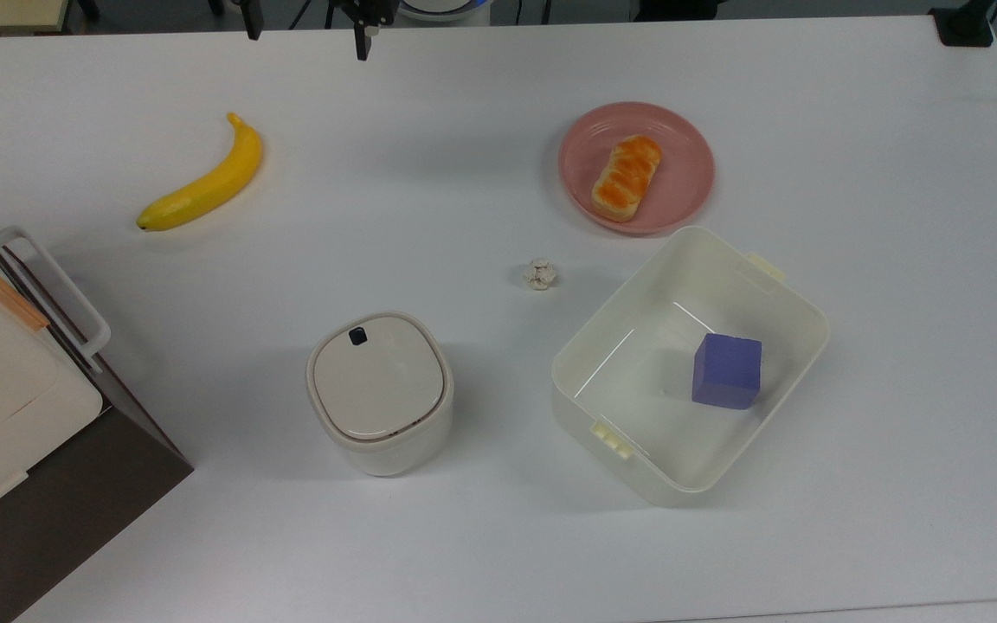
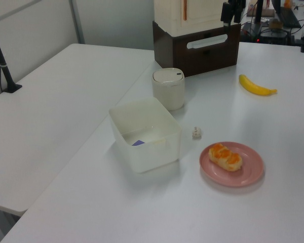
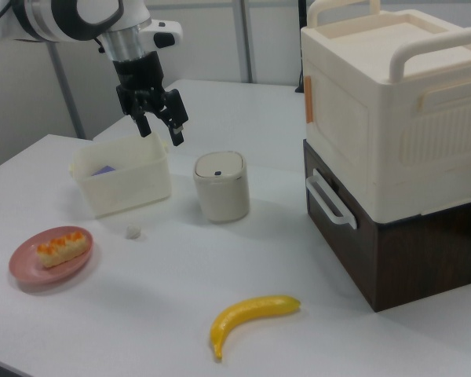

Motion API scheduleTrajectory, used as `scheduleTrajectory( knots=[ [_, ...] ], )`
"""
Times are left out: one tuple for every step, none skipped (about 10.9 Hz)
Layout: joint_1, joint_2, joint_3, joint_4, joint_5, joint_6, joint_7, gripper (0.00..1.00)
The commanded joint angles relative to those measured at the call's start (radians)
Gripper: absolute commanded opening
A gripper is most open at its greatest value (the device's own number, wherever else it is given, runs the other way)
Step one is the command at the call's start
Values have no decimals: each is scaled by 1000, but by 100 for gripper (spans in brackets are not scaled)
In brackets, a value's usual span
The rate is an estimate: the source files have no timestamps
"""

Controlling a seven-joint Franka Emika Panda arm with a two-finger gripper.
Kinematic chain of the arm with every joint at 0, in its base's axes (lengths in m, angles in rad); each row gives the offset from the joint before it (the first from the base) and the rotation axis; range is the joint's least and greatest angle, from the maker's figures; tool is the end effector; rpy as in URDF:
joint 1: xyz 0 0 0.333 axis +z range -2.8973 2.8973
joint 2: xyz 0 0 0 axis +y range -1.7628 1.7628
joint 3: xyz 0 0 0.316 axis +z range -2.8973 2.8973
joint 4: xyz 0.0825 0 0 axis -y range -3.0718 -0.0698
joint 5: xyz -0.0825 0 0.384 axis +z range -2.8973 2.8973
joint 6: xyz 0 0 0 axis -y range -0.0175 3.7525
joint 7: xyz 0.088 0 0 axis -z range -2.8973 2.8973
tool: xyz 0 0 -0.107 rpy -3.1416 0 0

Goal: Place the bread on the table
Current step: 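Move the gripper over the bread roll on the pink plate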

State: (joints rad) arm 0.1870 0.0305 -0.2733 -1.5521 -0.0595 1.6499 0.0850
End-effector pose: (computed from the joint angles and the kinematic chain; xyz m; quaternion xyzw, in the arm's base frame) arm 0.5693 -0.0527 0.6243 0.9953 -0.0839 0.0342 0.0339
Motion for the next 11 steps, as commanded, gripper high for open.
scheduleTrajectory(
  knots=[
    [29,2,-15,-19,29,-25,-11,100],
    [31,-3,-15,-28,29,-19,-13,100],
    [31,-3,-15,-29,29,-16,-14,100],
    [31,-3,-15,-29,29,-15,-19,100],
    [31,-3,-15,-29,32,-25,-37,100],
    [31,-3,-14,-29,35,-25,-54,100],
    [31,-1,-14,-29,35,-25,-56,100],
    [32,-1,-12,-32,35,-24,-57,100],
    [32,-1,-4,-48,35,-24,-60,100],
    [37,-6,20,-74,27,-25,-80,100],
    [34,-9,69,-115,-5,-24,-83,100]
  ],
)
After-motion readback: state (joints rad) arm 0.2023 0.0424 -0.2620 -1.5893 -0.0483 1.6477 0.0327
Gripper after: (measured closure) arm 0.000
